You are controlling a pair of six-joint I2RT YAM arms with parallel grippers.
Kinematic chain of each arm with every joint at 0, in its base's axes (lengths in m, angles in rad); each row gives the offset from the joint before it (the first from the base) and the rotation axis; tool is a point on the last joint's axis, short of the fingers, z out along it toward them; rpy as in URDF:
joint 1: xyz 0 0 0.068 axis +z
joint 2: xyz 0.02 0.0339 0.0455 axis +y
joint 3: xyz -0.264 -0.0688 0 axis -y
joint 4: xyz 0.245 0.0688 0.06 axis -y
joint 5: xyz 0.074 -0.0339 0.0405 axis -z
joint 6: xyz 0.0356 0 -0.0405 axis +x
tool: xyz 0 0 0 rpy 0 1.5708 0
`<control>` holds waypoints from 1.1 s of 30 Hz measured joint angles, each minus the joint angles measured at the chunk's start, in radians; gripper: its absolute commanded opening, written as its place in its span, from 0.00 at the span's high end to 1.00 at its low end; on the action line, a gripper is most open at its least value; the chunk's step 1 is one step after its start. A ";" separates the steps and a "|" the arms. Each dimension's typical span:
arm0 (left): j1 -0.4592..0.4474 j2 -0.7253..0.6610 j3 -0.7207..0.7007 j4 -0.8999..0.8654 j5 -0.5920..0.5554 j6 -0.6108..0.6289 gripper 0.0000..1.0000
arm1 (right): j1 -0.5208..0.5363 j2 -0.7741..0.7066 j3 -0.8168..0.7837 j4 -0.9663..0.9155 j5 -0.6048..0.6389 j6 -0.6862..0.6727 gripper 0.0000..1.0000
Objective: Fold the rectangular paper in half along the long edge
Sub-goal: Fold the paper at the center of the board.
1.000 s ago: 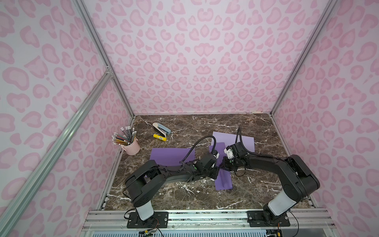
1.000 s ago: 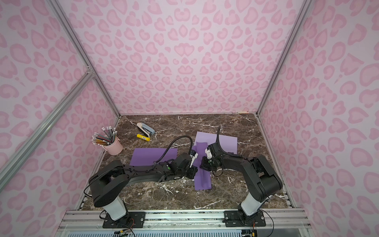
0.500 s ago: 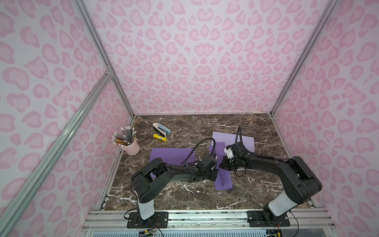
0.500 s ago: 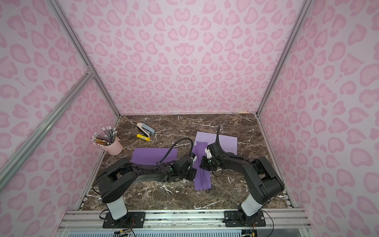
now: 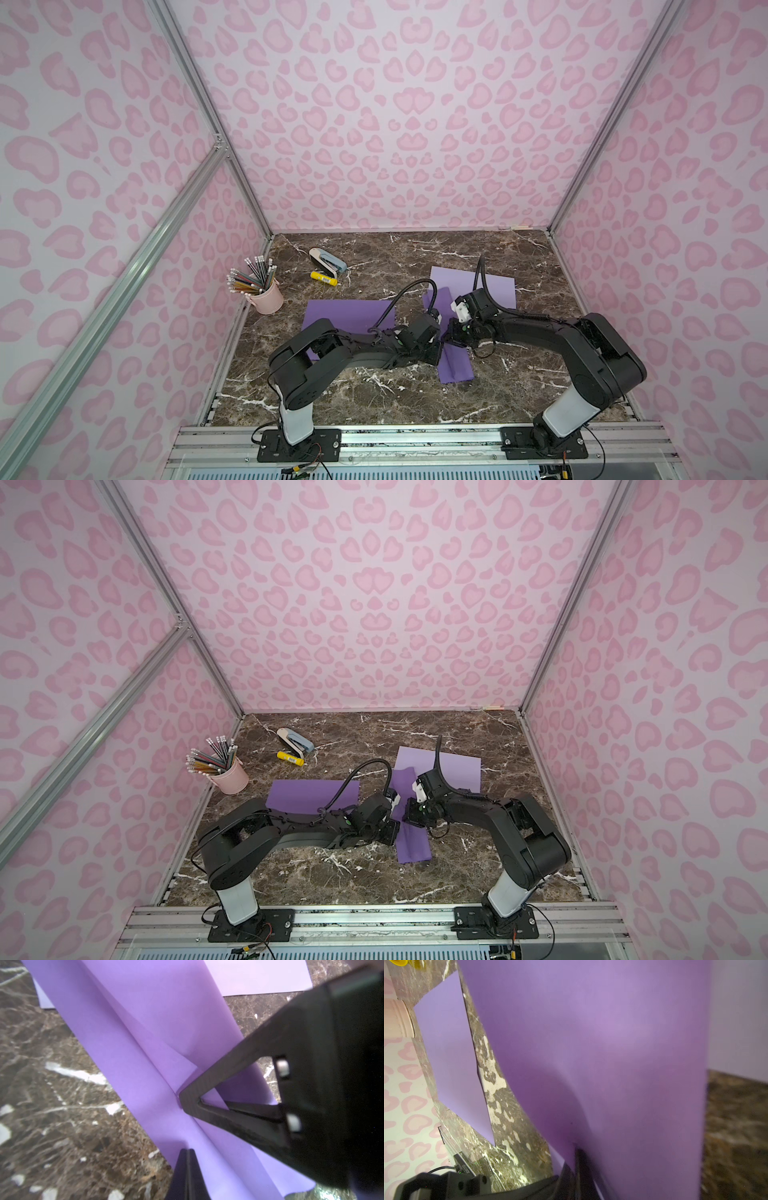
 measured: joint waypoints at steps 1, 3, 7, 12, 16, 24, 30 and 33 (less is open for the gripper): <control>0.000 0.000 -0.001 0.000 0.000 0.000 0.96 | 0.000 0.000 0.000 0.003 -0.001 0.000 1.00; 0.000 -0.002 -0.002 0.000 0.000 0.000 0.96 | 0.000 0.000 0.000 0.003 0.002 0.006 1.00; 0.000 -0.006 -0.003 -0.004 0.000 0.000 0.96 | 0.003 -0.006 0.006 -0.005 0.031 0.011 1.00; 0.000 -0.006 -0.004 -0.004 0.000 0.000 0.96 | 0.001 -0.024 0.025 -0.024 0.083 0.018 0.97; 0.000 -0.006 -0.005 -0.003 0.000 0.000 0.96 | 0.002 -0.023 0.026 -0.032 0.103 0.018 0.97; 0.000 -0.006 -0.002 -0.008 0.000 0.001 0.96 | 0.013 0.004 0.032 -0.020 0.103 0.006 0.94; 0.000 -0.010 -0.002 -0.015 -0.001 0.003 0.96 | 0.019 0.003 0.022 0.007 0.089 -0.003 0.71; 0.009 -0.035 -0.008 -0.045 0.000 0.003 0.96 | 0.024 -0.008 0.011 0.035 0.075 -0.014 0.58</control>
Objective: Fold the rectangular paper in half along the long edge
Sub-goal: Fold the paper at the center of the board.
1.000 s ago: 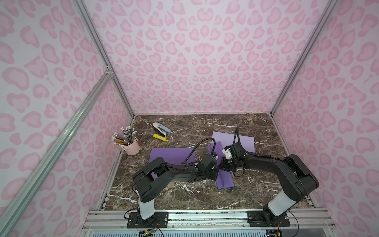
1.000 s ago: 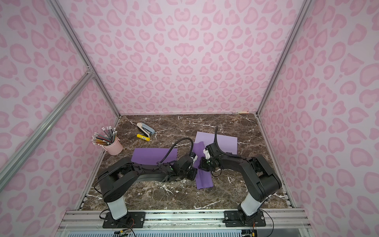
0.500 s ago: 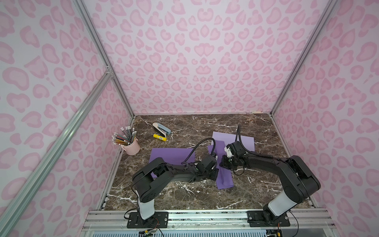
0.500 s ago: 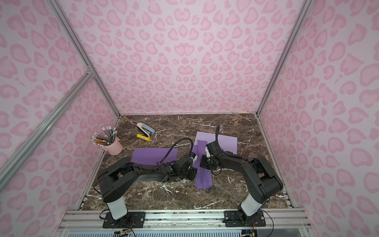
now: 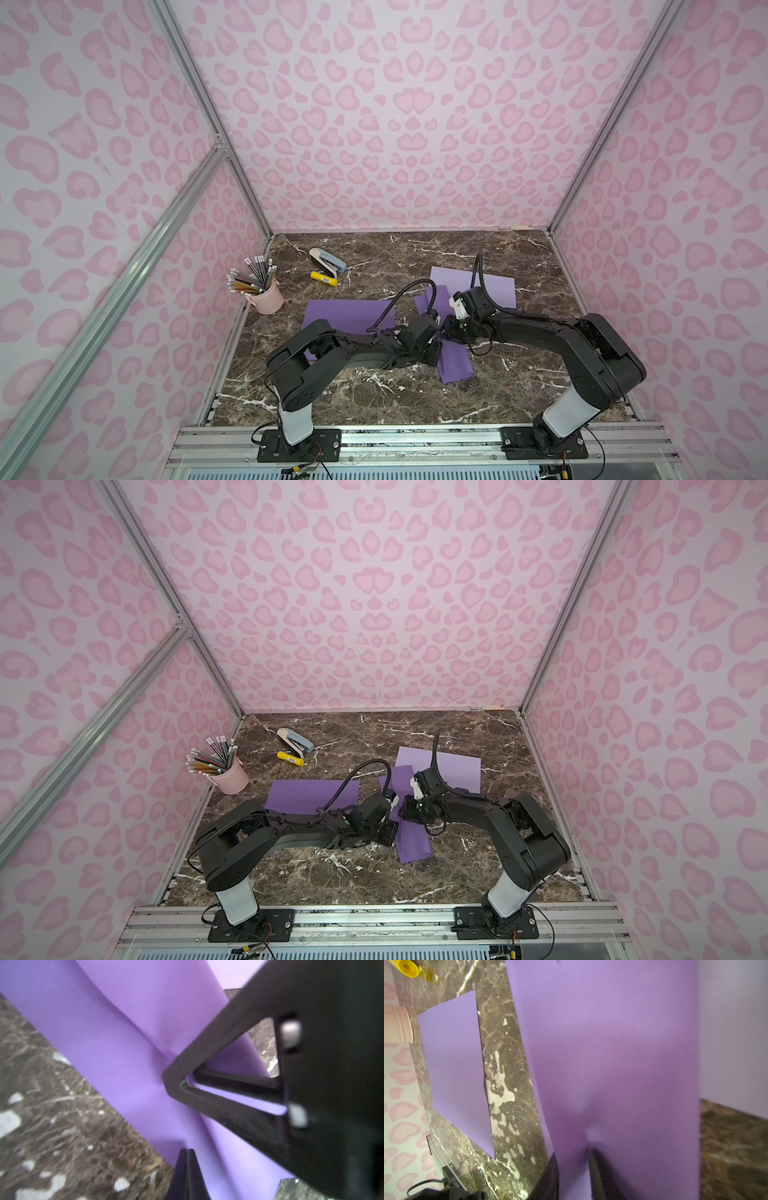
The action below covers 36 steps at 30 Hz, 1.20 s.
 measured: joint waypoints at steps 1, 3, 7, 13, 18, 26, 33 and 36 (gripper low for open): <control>0.006 -0.014 -0.003 -0.008 0.000 0.000 0.96 | 0.000 -0.005 -0.005 0.006 -0.003 -0.002 0.53; 0.022 -0.053 -0.007 -0.019 -0.001 0.000 0.96 | 0.000 -0.018 -0.013 0.010 -0.002 -0.007 0.52; 0.055 -0.127 -0.006 -0.024 0.006 0.002 0.96 | -0.001 -0.037 -0.023 -0.001 0.012 -0.014 0.52; 0.077 -0.133 0.052 -0.045 0.016 0.024 0.96 | -0.002 -0.055 -0.034 -0.028 0.025 -0.025 0.62; 0.077 -0.073 0.072 -0.049 0.024 0.031 0.96 | -0.002 -0.095 -0.046 -0.076 0.028 -0.032 0.62; 0.078 -0.045 0.074 -0.054 0.026 0.030 0.96 | -0.002 -0.157 -0.059 -0.112 0.023 -0.048 0.63; 0.078 -0.024 0.083 -0.055 0.032 0.030 0.96 | -0.002 -0.153 -0.075 -0.112 0.019 -0.055 0.63; 0.078 -0.016 0.083 -0.055 0.034 0.030 0.96 | -0.002 -0.147 -0.079 -0.105 0.007 -0.055 0.63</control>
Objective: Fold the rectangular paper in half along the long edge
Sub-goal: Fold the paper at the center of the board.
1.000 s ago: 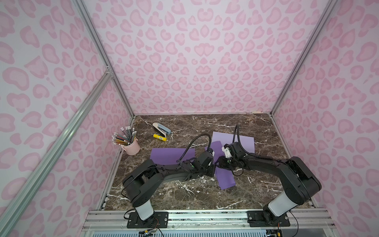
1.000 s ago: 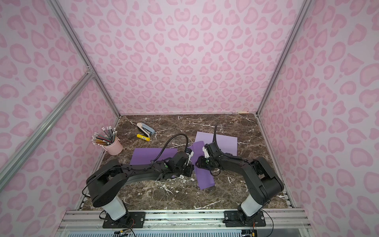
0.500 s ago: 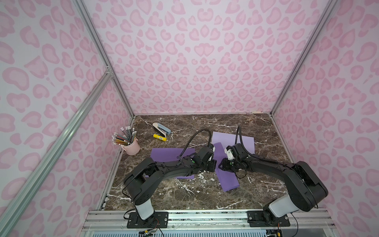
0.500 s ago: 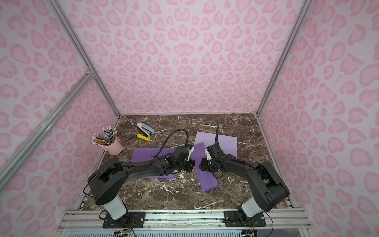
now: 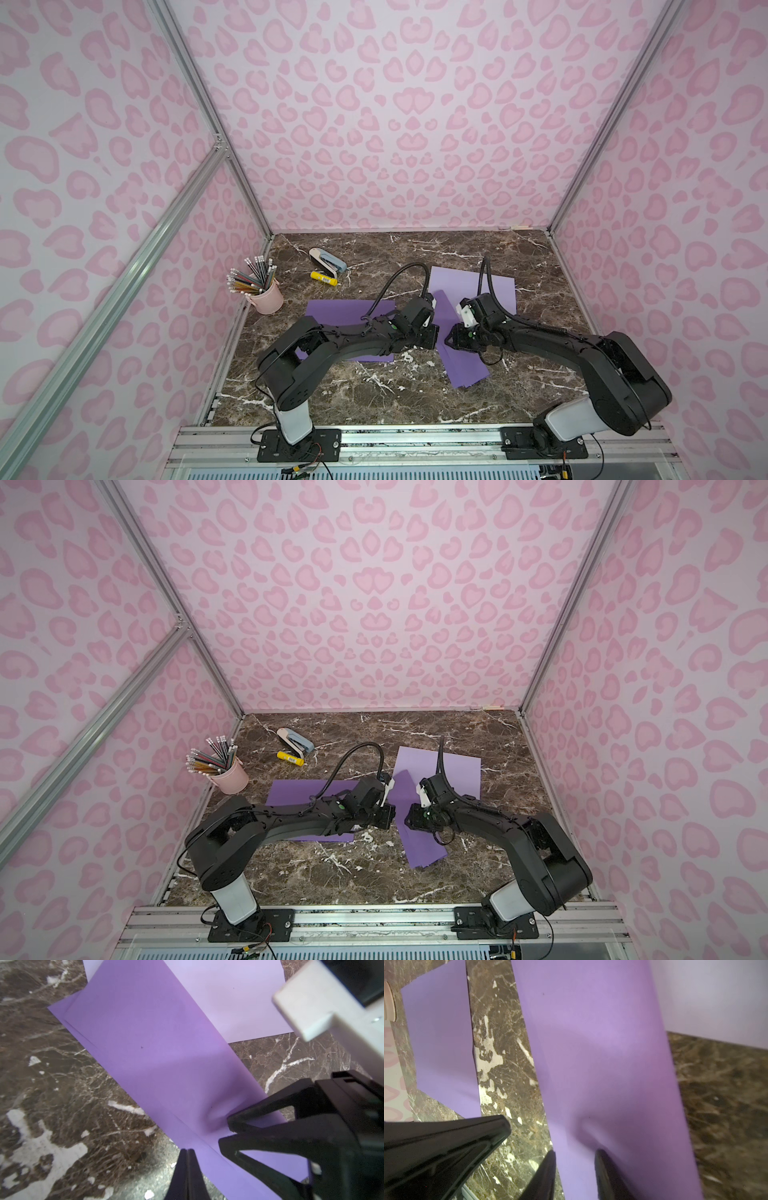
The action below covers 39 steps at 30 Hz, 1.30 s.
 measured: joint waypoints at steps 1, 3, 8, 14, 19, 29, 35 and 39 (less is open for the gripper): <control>0.000 0.002 0.000 0.000 0.000 0.000 0.96 | 0.000 0.001 0.000 0.005 -0.006 0.000 0.63; 0.000 0.003 0.000 0.000 0.006 -0.001 0.96 | 0.000 0.002 0.001 0.011 -0.014 0.000 0.63; -0.001 0.003 0.000 0.000 0.006 -0.007 0.96 | 0.000 0.006 0.012 0.028 -0.042 0.001 0.63; -0.001 0.011 0.001 0.000 0.007 -0.007 0.96 | 0.000 0.011 0.021 0.042 -0.066 0.008 0.63; -0.001 0.022 0.003 0.000 0.007 -0.007 0.96 | 0.000 0.020 0.020 0.052 -0.078 0.008 0.63; -0.001 0.021 0.003 0.001 0.006 -0.007 0.96 | -0.001 0.036 0.020 0.082 -0.104 0.027 0.63; 0.004 0.005 -0.005 0.004 -0.013 -0.018 0.96 | -0.005 0.042 0.015 0.099 -0.117 0.027 0.63; 0.021 -0.014 -0.031 0.011 -0.029 -0.042 0.96 | -0.018 0.042 -0.009 0.120 -0.130 0.034 0.63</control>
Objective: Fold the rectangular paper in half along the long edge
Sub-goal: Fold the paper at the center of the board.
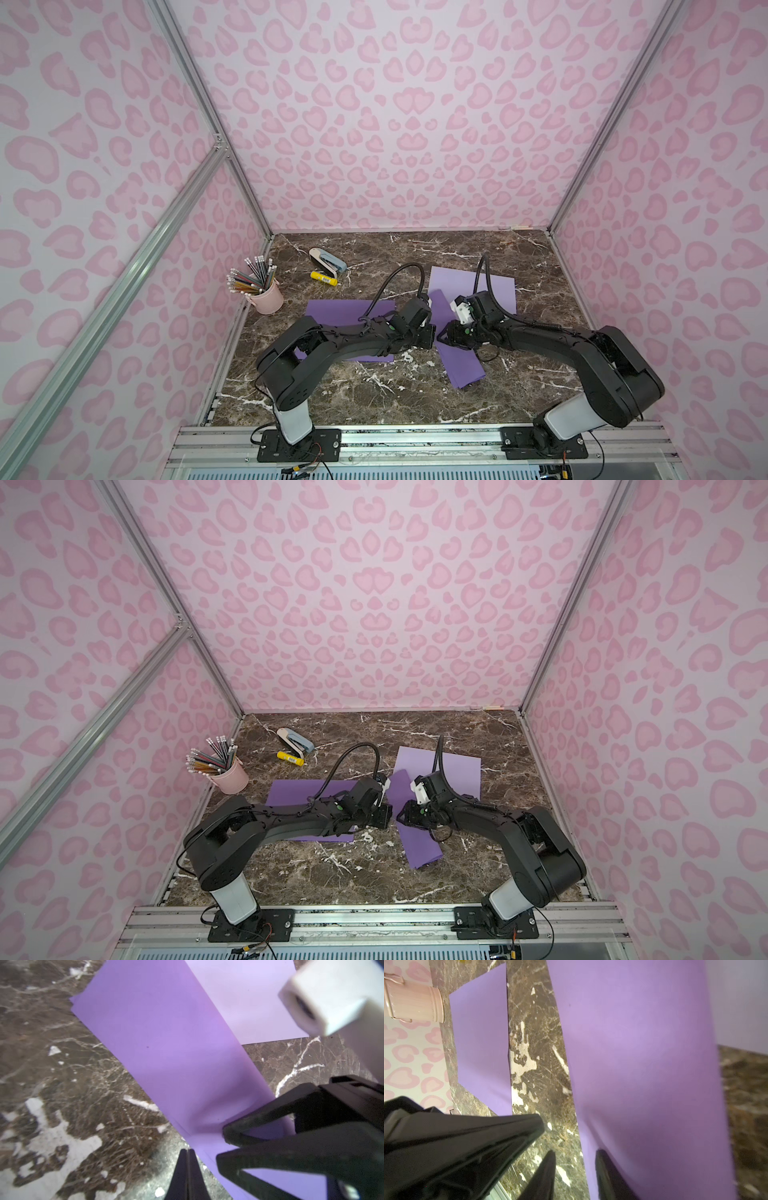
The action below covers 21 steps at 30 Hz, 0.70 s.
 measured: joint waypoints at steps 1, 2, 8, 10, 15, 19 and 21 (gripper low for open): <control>0.005 -0.002 -0.001 0.001 -0.004 -0.003 0.96 | -0.003 0.000 -0.006 0.005 -0.003 0.000 0.63; 0.006 -0.002 -0.001 0.004 -0.008 -0.007 0.96 | -0.006 0.000 -0.012 0.008 -0.006 0.000 0.63; 0.004 -0.003 0.007 0.013 -0.008 -0.018 0.96 | -0.021 -0.007 -0.017 0.028 -0.033 0.012 0.62; 0.005 -0.002 0.014 0.017 -0.008 -0.018 0.96 | -0.023 -0.008 -0.017 0.040 -0.043 0.018 0.63; 0.005 0.006 0.019 0.030 -0.009 -0.019 0.96 | -0.025 -0.005 -0.016 0.062 -0.064 0.022 0.62; 0.005 0.015 0.025 0.032 -0.009 -0.023 0.96 | -0.025 0.005 -0.016 0.077 -0.077 0.026 0.62; 0.006 0.020 0.031 0.033 -0.009 -0.025 0.96 | -0.025 0.011 -0.016 0.084 -0.079 0.027 0.62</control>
